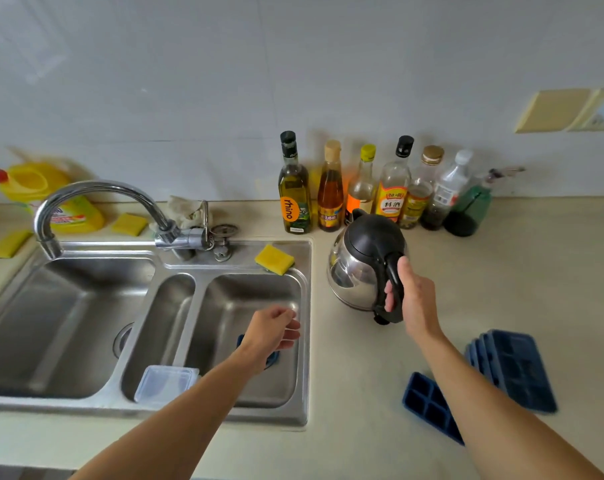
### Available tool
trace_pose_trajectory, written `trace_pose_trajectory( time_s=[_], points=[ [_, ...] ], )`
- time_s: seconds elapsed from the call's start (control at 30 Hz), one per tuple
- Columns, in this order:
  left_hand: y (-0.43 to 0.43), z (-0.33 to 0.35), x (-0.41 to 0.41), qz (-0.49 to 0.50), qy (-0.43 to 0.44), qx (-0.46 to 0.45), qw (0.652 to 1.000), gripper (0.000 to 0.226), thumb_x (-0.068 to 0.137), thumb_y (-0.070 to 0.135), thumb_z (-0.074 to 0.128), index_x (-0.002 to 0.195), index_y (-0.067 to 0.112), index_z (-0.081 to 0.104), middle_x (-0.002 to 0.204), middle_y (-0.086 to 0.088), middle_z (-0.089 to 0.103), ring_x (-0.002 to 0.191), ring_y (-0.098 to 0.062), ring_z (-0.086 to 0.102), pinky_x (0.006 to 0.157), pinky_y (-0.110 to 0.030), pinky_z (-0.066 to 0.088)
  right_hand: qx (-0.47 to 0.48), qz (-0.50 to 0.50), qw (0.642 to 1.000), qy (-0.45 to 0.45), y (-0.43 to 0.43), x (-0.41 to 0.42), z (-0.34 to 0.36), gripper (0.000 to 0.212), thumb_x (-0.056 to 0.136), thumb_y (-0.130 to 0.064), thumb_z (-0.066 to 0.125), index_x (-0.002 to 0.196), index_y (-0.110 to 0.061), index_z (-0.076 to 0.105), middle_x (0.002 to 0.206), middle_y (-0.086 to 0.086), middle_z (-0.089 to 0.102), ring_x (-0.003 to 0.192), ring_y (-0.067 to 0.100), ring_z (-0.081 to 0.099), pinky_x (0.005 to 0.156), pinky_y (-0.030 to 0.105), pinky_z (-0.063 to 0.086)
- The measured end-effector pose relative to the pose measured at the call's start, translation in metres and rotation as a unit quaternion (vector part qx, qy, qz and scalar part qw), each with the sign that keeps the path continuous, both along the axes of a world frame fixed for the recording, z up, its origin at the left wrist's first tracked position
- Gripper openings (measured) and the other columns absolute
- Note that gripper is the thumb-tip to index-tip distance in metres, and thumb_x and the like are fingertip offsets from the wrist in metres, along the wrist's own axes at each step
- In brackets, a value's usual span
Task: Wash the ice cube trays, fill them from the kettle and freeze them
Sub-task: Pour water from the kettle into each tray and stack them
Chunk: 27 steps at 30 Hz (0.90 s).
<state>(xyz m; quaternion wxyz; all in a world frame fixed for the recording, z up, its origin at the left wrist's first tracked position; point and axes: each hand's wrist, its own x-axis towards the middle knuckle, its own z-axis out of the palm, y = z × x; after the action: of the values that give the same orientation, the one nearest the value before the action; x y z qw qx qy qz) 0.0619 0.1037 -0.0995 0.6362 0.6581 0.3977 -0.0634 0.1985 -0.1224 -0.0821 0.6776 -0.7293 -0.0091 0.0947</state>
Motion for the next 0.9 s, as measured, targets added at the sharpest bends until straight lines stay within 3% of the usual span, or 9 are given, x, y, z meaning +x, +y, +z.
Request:
trace_pose_trajectory(
  time_s=[0.1, 0.23, 0.43, 0.53, 0.6, 0.73, 0.83, 0.9],
  points=[
    [0.006, -0.002, -0.003, -0.01, 0.001, -0.004, 1.0, 0.019, 0.104, 0.017, 0.052, 0.102, 0.008, 0.069, 0.089, -0.008, 0.075, 0.076, -0.02, 0.072, 0.071, -0.032, 0.059, -0.002, -0.035, 0.999, 0.001, 0.014, -0.024, 0.004, 0.082, 0.087, -0.076, 0.047, 0.057, -0.001, 0.057, 0.045, 0.009, 0.051, 0.042, 0.019, 0.049, 0.048, 0.02, 0.046],
    [0.019, -0.008, -0.015, -0.054, 0.0, -0.013, 0.998, 0.019, 0.104, 0.016, 0.051, 0.1, 0.009, 0.068, 0.088, -0.007, 0.075, 0.074, -0.019, 0.073, 0.065, -0.029, 0.056, -0.014, -0.091, 0.996, 0.016, 0.03, -0.056, 0.009, 0.074, 0.092, -0.07, 0.047, 0.058, -0.005, 0.057, 0.044, 0.004, 0.051, 0.039, 0.016, 0.047, 0.043, 0.02, 0.045],
    [0.044, -0.023, -0.04, -0.106, -0.027, -0.026, 0.994, 0.021, 0.103, 0.017, 0.052, 0.092, 0.011, 0.069, 0.081, -0.004, 0.075, 0.068, -0.014, 0.072, 0.06, -0.027, 0.054, -0.052, -0.122, 0.99, 0.043, 0.047, -0.115, 0.015, 0.084, 0.077, -0.084, 0.042, 0.059, -0.003, 0.059, 0.045, 0.007, 0.052, 0.042, 0.016, 0.051, 0.048, 0.018, 0.049],
    [0.052, -0.027, -0.049, -0.123, -0.057, -0.035, 0.99, 0.021, 0.104, 0.018, 0.053, 0.092, 0.013, 0.069, 0.083, -0.003, 0.076, 0.07, -0.014, 0.072, 0.06, -0.027, 0.055, -0.06, -0.122, 0.989, 0.062, 0.052, -0.145, 0.017, 0.081, 0.078, -0.083, 0.043, 0.061, -0.005, 0.059, 0.048, 0.009, 0.053, 0.047, 0.021, 0.052, 0.057, 0.03, 0.051],
    [0.052, -0.03, -0.056, -0.127, -0.068, -0.049, 0.988, 0.02, 0.104, 0.02, 0.055, 0.093, 0.015, 0.07, 0.087, -0.003, 0.076, 0.073, -0.013, 0.071, 0.062, -0.028, 0.055, -0.066, -0.117, 0.988, 0.073, 0.053, -0.164, 0.019, 0.078, 0.086, -0.077, 0.045, 0.059, -0.005, 0.058, 0.049, 0.011, 0.053, 0.048, 0.023, 0.052, 0.06, 0.035, 0.05],
    [0.046, -0.031, -0.069, -0.109, -0.072, -0.07, 0.989, 0.015, 0.104, 0.03, 0.055, 0.1, 0.029, 0.069, 0.097, 0.009, 0.072, 0.089, -0.01, 0.068, 0.07, -0.028, 0.053, -0.056, -0.106, 0.989, 0.083, 0.053, -0.191, 0.03, 0.071, 0.095, -0.065, 0.052, 0.059, -0.003, 0.058, 0.049, 0.011, 0.052, 0.046, 0.023, 0.05, 0.051, 0.031, 0.047],
    [0.041, -0.03, -0.077, -0.081, -0.075, -0.09, 0.99, 0.017, 0.103, 0.037, 0.053, 0.104, 0.033, 0.07, 0.089, 0.02, 0.07, 0.097, -0.008, 0.063, 0.081, -0.029, 0.051, -0.057, -0.08, 0.992, 0.075, 0.05, -0.2, 0.041, 0.072, 0.092, -0.067, 0.054, 0.059, -0.004, 0.059, 0.048, 0.01, 0.052, 0.046, 0.023, 0.05, 0.048, 0.027, 0.046],
    [0.04, -0.029, -0.086, -0.05, -0.084, -0.104, 0.99, 0.022, 0.104, 0.038, 0.05, 0.109, 0.03, 0.07, 0.093, 0.019, 0.073, 0.105, -0.012, 0.064, 0.093, -0.036, 0.053, -0.069, -0.052, 0.994, 0.072, 0.051, -0.203, 0.052, 0.075, 0.088, -0.074, 0.055, 0.058, -0.006, 0.061, 0.047, 0.01, 0.053, 0.044, 0.023, 0.051, 0.049, 0.028, 0.047]
  ],
)
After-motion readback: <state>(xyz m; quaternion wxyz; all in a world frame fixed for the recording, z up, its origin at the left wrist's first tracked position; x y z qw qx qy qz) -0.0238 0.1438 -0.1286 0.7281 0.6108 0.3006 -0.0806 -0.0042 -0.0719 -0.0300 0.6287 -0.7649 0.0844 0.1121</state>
